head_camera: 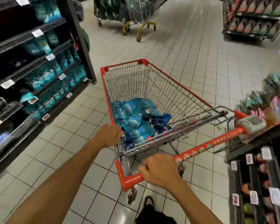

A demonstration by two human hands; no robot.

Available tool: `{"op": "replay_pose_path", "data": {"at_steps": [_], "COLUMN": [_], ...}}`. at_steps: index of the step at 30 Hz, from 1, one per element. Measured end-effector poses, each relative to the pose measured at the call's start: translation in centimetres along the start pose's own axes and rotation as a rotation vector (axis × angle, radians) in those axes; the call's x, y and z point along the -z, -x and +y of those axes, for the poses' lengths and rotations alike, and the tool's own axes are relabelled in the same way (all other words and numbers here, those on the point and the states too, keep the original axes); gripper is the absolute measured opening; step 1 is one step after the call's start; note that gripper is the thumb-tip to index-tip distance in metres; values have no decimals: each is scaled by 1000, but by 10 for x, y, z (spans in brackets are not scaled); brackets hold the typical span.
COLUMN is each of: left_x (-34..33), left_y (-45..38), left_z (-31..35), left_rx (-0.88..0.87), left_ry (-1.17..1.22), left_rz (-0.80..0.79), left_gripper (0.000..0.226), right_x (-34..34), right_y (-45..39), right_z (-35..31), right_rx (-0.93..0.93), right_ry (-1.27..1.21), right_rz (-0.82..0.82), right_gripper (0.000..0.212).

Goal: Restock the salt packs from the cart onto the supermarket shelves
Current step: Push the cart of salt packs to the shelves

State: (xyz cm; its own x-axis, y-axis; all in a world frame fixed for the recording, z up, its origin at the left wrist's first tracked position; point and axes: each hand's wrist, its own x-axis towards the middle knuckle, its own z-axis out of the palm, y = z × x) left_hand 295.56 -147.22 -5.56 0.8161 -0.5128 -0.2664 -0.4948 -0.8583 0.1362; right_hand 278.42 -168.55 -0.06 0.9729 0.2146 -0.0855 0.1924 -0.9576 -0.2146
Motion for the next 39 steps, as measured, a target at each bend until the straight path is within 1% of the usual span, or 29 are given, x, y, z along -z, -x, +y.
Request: {"op": "replay_pose_path", "data": {"at_steps": [3,5,7,8,10,12,14,15,16,18,19,21,22,24,27,31,32,35,37,38,39], "left_x": [-8,-8,-2,3,10,19,28,32,36,42,45,54,59,68,75,84,87,96,103,107,110], "left_y": [-37,-52,-68,-75,-91,-112,-134,-147,-161,-192,-205,-234,-248,-272,-311,-354,-366,-405,-434,-449,-462], "left_z": [-15,-22,-29,-32,-39,-51,-65,-76,-87,-112,-122,-145,-155,-171,-199,-233,-242,-275,-298,-308,-317], "left_rx": [-46,-72,-96,-98,-89,-75,-74,-85,-94,-114,-127,-172,-197,-239,-277,-350,-362,-358,-366,-385,-402], "left_ry": [-109,-144,-165,-170,-197,-226,-223,-230,-238,-251,-257,-272,-283,-286,-260,-237,-246,-274,-326,-366,-406], "left_rz": [-37,-15,-11,-26,-57,-64,-50,-45,-39,-35,-27,-1,12,25,-13,-14,-8,-20,-35,-58,-86], "left_gripper": [53,64,67,63,51,46,46,46,47,49,49,48,47,46,44,69,73,78,85,90,91], "right_x": [10,19,24,23,19,13,2,-5,-11,-26,-33,-43,-45,-48,-48,-39,-38,-37,-37,-37,-38], "right_y": [-32,-61,-100,-123,-166,-209,-248,-270,-291,-336,-352,-377,-385,-391,-408,-420,-422,-427,-433,-438,-442], "right_z": [19,18,8,1,-12,-20,-22,-22,-22,-20,-18,-19,-20,-17,-7,3,4,10,10,11,10], "right_rx": [-52,-80,-50,-39,-51,-83,-85,-105,-152,-309,-409,-569,-616,-620,-602,-602,-601,-593,-613,-633,-668], "right_ry": [-149,-254,-269,-274,-291,-275,-224,-216,-227,-294,-342,-382,-330,-189,-99,-72,-73,-41,49,83,86], "right_rz": [-34,9,16,-15,-169,-378,-542,-587,-596,-519,-446,-288,-233,-172,-159,-130,-129,-134,-108,-82,-42], "right_gripper": [44,30,32,36,47,57,55,54,54,59,60,51,47,43,40,43,40,28,20,19,23]}}
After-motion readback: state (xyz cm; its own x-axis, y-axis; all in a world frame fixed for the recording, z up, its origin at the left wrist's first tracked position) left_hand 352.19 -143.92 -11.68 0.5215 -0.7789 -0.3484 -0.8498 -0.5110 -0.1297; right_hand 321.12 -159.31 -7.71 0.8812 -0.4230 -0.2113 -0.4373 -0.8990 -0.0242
